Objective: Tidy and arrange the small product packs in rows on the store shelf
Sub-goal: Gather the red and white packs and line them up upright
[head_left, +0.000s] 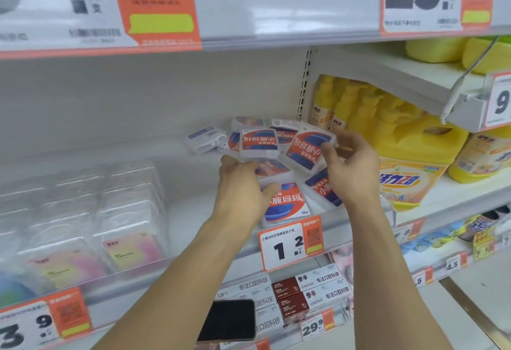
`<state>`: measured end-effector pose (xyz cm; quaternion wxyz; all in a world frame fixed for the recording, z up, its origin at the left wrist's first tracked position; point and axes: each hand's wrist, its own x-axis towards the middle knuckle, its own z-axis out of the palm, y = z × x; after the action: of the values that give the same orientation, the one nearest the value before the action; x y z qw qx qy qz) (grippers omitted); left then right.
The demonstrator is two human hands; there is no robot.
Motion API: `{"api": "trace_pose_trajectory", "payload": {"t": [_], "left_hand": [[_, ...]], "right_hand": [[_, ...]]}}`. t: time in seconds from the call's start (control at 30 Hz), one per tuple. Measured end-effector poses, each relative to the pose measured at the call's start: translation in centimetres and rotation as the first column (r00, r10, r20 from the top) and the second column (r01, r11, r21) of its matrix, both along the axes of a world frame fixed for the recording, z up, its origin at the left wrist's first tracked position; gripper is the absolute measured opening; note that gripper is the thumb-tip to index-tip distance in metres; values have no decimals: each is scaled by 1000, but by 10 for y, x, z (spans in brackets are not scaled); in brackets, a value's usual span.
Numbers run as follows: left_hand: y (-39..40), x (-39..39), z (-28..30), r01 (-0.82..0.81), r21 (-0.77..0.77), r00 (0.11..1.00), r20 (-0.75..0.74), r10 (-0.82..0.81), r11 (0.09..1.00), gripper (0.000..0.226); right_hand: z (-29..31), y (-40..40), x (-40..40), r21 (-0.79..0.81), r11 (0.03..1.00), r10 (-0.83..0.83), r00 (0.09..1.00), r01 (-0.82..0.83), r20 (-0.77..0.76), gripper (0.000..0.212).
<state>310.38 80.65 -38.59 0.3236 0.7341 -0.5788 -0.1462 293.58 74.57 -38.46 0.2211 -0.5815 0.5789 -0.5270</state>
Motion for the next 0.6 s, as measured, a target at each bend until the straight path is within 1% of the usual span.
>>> {"api": "trace_pose_trajectory", "payload": {"t": [0.1, 0.17, 0.23, 0.3, 0.37, 0.4, 0.43, 0.47, 0.53, 0.57, 0.6], "left_hand": [[3, -1, -4, 26, -33, 996, 81, -23, 999, 49], [3, 0, -4, 39, -33, 996, 82, -36, 999, 47], [2, 0, -4, 35, -27, 995, 96, -32, 999, 44], [0, -1, -7, -14, -40, 980, 196, 22, 999, 46], [-3, -2, -8, -70, -83, 952, 292, 92, 994, 53], [-4, -2, -8, -88, -105, 946, 302, 116, 991, 57], [-5, -3, -8, -98, -114, 951, 283, 127, 989, 61], [-7, -4, -8, -99, -114, 962, 244, 125, 989, 65], [-8, -7, -7, -91, -78, 982, 159, 103, 993, 74], [-9, -8, -6, -83, -50, 988, 130, 89, 995, 79], [-8, -8, -5, -72, -28, 991, 110, 75, 997, 83]], "right_hand": [[-1, 0, 3, -3, 999, -48, 999, 48, -24, 38], [-2, -1, 5, -11, 995, -101, 994, 100, -31, 34], [-4, -3, 5, -42, 988, -153, 987, 151, -43, 35], [-4, -2, 5, -64, 986, -157, 986, 154, -53, 34], [-2, 1, 6, -66, 992, -115, 990, 110, -82, 30], [-3, 1, 6, -65, 995, -86, 992, 80, -92, 27], [-3, 2, 6, -57, 997, -57, 993, 51, -106, 28], [-3, 2, 5, -41, 999, -19, 988, 13, -150, 36], [-4, 1, 4, 31, 996, 84, 957, -78, -278, 50], [-4, 1, 4, 94, 989, 142, 937, -118, -319, 52], [-2, 2, 5, 151, 977, 195, 921, -151, -339, 49]]}}
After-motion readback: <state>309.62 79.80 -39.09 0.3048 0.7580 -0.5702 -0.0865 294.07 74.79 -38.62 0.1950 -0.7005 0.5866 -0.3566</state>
